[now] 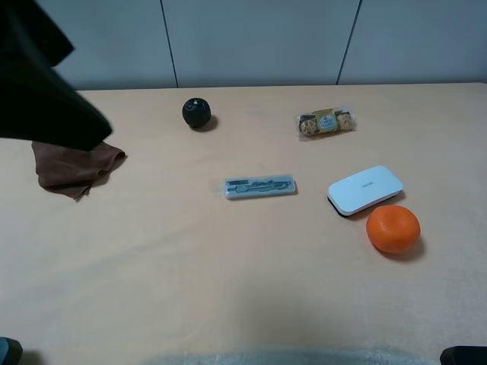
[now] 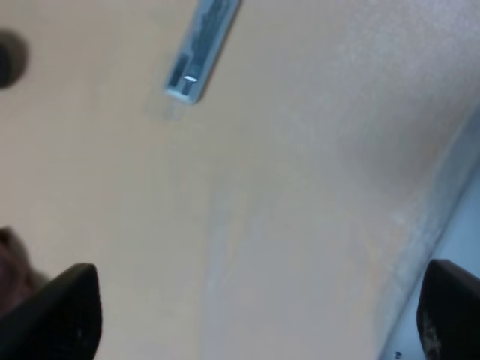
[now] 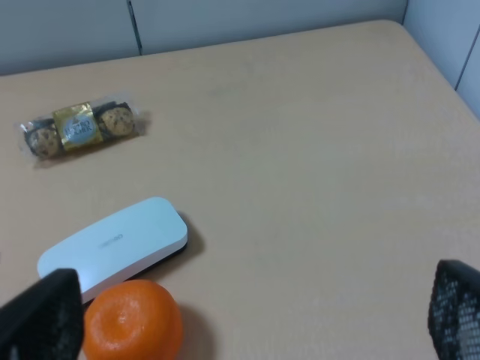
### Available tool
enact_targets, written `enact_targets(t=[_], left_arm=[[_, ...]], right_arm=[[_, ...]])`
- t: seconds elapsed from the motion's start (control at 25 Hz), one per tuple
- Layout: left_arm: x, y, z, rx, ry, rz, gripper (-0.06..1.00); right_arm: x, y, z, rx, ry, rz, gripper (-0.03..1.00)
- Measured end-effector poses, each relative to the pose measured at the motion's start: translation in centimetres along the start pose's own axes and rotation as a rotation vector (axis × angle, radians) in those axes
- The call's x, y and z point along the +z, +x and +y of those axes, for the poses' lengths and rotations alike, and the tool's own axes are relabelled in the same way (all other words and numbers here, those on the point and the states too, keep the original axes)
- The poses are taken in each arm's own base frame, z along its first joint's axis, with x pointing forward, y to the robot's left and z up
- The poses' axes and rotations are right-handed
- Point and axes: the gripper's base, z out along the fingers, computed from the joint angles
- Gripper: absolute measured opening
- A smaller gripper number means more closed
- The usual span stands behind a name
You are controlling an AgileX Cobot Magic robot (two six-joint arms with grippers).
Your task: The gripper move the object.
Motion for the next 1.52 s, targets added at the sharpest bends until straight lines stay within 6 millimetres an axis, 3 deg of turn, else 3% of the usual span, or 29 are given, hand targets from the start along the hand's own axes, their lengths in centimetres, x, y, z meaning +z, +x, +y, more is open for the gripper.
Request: enact_targets(t=[0.24,0.56,0.76,0.96,1.2,1.52], left_arm=[[-2.8,4.4,0.4,-0.060,-0.056,-0.063,0.85],[-3.4,9.5,2.4,-0.291,-0.199,-0.048,0.85],[-3.8,12.7,2.5,-0.432,-0.283,-0.056,0.85],[-4.2,16.1,1.4,-0.542,-0.375,-0.098,0.85],[-3.4,19.8,-0.2,-0.654,-0.512,-0.166,0.85],[-1.7,22.8,-2.7,-0.751,-0.627,-0.277,0.85]], right_arm=[[0.0,0.0,0.0,0.000,0.000,0.000,0.69],[0.0,0.0,0.0,0.000,0.000,0.001,0.69],[0.0,0.0,0.0,0.000,0.000,0.001,0.69],[0.0,0.0,0.0,0.000,0.000,0.001,0.69],[0.0,0.0,0.0,0.000,0.000,0.001,0.69],[0.0,0.0,0.0,0.000,0.000,0.000,0.69]])
